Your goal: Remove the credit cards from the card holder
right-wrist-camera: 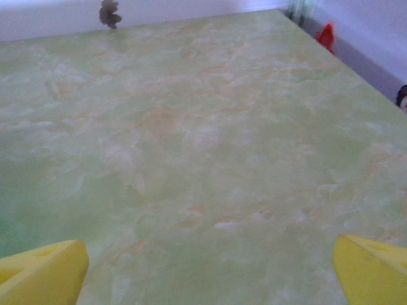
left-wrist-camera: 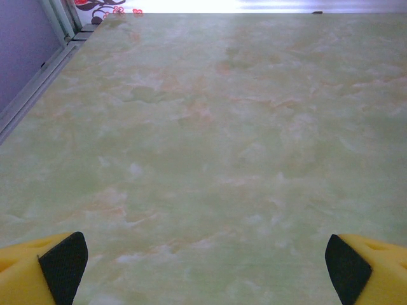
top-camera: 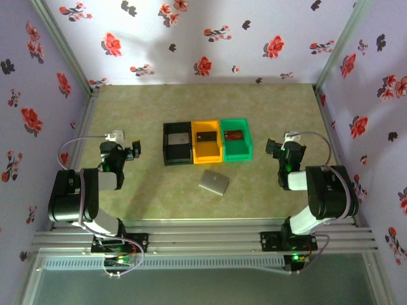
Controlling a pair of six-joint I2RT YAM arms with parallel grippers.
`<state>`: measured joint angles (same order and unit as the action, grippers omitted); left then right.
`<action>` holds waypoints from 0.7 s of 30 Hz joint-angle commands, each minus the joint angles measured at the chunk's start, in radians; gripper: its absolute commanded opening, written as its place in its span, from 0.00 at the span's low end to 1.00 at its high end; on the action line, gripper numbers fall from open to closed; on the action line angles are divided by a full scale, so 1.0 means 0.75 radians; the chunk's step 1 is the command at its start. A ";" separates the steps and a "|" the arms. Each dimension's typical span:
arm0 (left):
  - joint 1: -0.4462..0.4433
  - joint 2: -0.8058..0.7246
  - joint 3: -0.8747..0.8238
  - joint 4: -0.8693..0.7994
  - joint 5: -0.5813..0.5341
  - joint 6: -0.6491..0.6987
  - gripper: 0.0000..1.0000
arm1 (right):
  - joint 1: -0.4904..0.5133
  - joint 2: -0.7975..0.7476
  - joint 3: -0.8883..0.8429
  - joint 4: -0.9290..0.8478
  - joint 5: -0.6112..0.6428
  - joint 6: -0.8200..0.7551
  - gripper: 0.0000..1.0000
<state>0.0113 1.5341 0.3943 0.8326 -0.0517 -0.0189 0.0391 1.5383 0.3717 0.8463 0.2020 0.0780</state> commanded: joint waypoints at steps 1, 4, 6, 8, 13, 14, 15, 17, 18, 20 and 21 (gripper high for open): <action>0.010 -0.075 0.055 -0.094 -0.067 -0.010 1.00 | -0.009 -0.115 0.104 -0.224 -0.044 -0.023 0.99; 0.012 -0.155 0.162 -0.343 -0.069 -0.041 1.00 | 0.005 -0.243 0.175 -0.417 -0.016 -0.022 0.99; 0.013 -0.226 0.232 -0.497 -0.060 -0.060 1.00 | 0.022 -0.349 0.176 -0.444 -0.029 0.034 0.99; 0.014 -0.307 0.317 -0.650 -0.141 -0.225 1.00 | 0.038 -0.448 0.201 -0.487 -0.084 0.109 0.99; 0.025 -0.417 0.624 -1.212 -0.111 -0.631 1.00 | 0.037 -0.605 0.471 -0.958 -0.107 0.594 0.99; 0.028 -0.417 0.675 -1.277 -0.054 -0.674 1.00 | 0.036 -0.614 0.507 -0.998 -0.151 0.659 0.99; 0.029 -0.420 0.711 -1.308 0.055 -0.673 1.00 | 0.035 -0.617 0.520 -1.003 -0.201 0.714 0.99; 0.021 -0.444 0.705 -1.277 0.256 -0.707 1.00 | 0.036 -0.614 0.538 -0.999 -0.323 0.761 0.99; 0.010 -0.456 0.679 -1.222 0.361 -0.720 1.00 | 0.041 -0.603 0.575 -1.069 -0.373 0.769 0.99; -0.044 -0.480 0.677 -1.247 0.404 -0.774 1.00 | 0.092 -0.572 0.701 -1.359 -0.328 0.737 0.99; -0.098 -0.494 0.678 -1.280 0.376 -0.780 1.00 | 0.138 -0.553 0.759 -1.497 -0.263 0.693 0.99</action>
<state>0.0006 1.1854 0.9154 -0.0116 0.1024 -0.5114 0.0910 1.0935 0.8482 0.0410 0.0181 0.5571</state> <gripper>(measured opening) 0.997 0.993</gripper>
